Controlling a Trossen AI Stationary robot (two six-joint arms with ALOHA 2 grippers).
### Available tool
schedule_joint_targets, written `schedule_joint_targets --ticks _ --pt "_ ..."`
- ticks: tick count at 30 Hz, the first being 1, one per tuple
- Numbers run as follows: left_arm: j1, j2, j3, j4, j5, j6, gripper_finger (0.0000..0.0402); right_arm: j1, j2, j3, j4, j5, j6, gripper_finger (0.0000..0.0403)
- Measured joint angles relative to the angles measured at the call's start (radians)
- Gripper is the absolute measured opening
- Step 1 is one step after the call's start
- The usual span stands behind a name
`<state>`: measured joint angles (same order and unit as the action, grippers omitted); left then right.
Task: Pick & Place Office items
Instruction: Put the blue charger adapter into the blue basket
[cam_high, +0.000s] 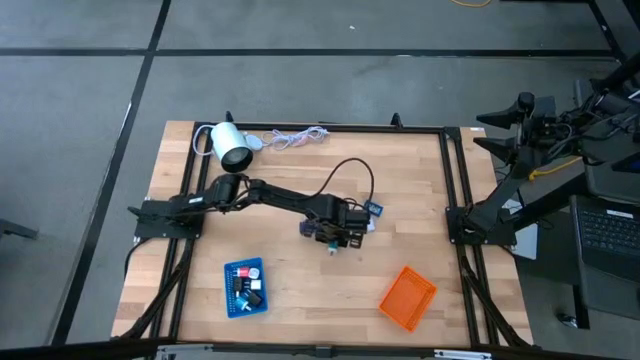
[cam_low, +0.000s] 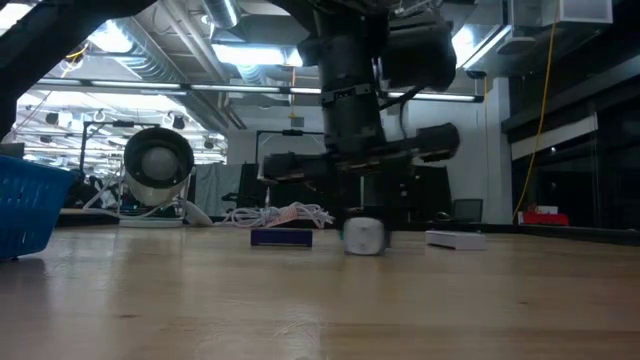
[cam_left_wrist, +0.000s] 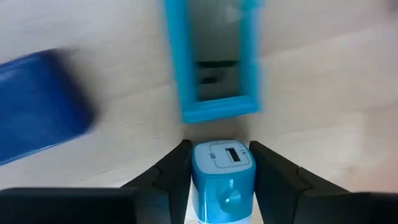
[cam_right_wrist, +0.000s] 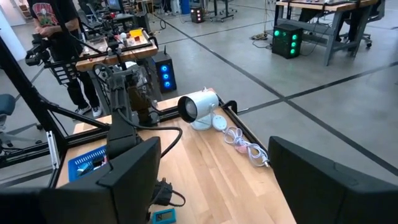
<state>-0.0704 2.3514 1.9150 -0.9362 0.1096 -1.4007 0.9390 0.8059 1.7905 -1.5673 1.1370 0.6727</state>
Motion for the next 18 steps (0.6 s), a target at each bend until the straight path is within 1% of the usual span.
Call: schedule_joint_targets --ticks 3,8,10,14,16,18 --pt "-0.014 -0.023 0.004 0.093 -0.079 0.031 0.0136 0.000 0.000 0.000 0.000 0.000 0.000 0.0302" --pt "-0.046 -0.141 0.012 0.155 -0.246 0.065 0.0134 0.000 0.000 0.000 0.005 0.019 0.007 0.0302" --pt "-0.070 -0.172 0.010 0.136 -0.344 0.072 0.0134 0.000 0.000 0.000 0.005 0.025 0.023 0.0302" --pt "-0.149 -0.251 0.006 0.124 -0.574 0.091 0.0133 0.000 0.000 0.000 0.008 0.026 0.026 0.0302" --pt "-0.188 -0.291 -0.011 0.117 -0.657 0.077 0.0133 0.000 0.000 0.000 0.012 0.034 0.026 0.0302" --pt "-0.225 -0.316 -0.054 0.106 -0.717 0.030 0.0133 0.000 0.000 0.000 0.011 0.048 0.034 0.0302"
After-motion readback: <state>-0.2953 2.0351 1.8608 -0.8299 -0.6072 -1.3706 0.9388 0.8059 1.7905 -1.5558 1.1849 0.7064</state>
